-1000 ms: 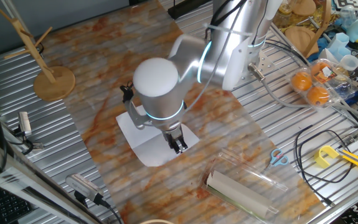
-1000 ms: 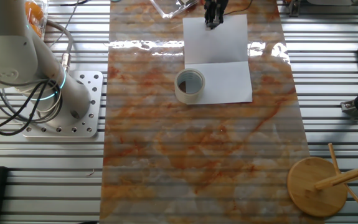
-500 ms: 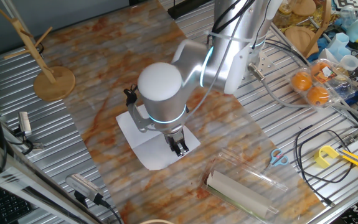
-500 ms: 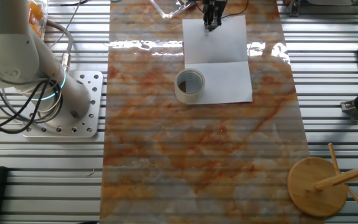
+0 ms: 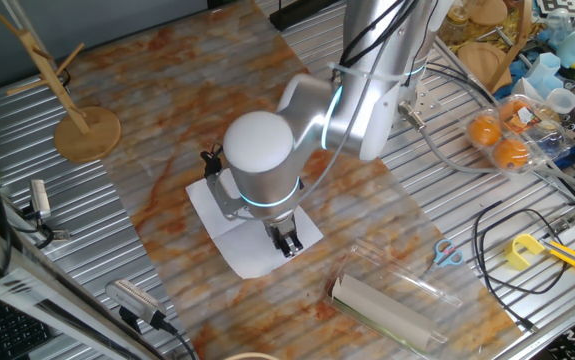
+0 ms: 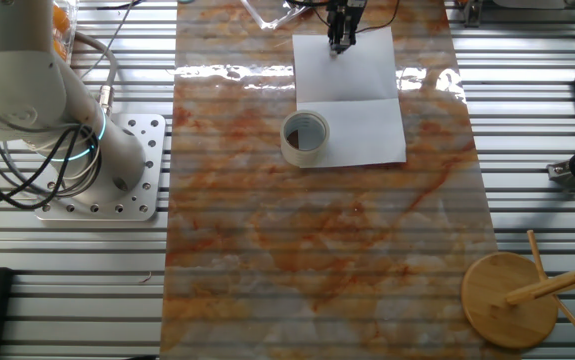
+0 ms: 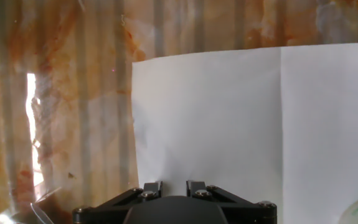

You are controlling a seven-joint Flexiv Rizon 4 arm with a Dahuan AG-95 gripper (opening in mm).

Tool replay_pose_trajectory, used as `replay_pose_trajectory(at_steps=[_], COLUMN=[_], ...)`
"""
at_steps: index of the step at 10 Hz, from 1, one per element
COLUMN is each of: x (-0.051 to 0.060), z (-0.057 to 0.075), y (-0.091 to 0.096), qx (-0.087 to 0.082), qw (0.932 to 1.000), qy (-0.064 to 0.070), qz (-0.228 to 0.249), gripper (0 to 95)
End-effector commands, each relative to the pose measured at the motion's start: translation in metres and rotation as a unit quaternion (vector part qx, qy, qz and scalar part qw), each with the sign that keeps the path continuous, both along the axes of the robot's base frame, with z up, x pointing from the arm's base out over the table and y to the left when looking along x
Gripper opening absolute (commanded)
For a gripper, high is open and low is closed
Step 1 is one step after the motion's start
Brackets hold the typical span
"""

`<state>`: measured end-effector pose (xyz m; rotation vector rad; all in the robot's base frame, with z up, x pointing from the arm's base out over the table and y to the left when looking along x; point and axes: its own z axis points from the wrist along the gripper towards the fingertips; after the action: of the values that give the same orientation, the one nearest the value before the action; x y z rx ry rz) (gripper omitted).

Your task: Unfold a piece of paper

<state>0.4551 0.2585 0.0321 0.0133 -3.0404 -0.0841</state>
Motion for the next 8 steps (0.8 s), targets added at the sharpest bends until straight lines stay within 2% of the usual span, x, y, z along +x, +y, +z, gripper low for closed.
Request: replay_pose_trajectory(at_steps=[1,8], x=[0.002,0.013], z=[-0.002,-0.009], y=[0.001,0.005], qx=[-0.001,-0.003], qw=[1.0,1.0], qy=[0.0,-0.001], qz=[-0.001,-0.007], gripper=[19.0,19.0])
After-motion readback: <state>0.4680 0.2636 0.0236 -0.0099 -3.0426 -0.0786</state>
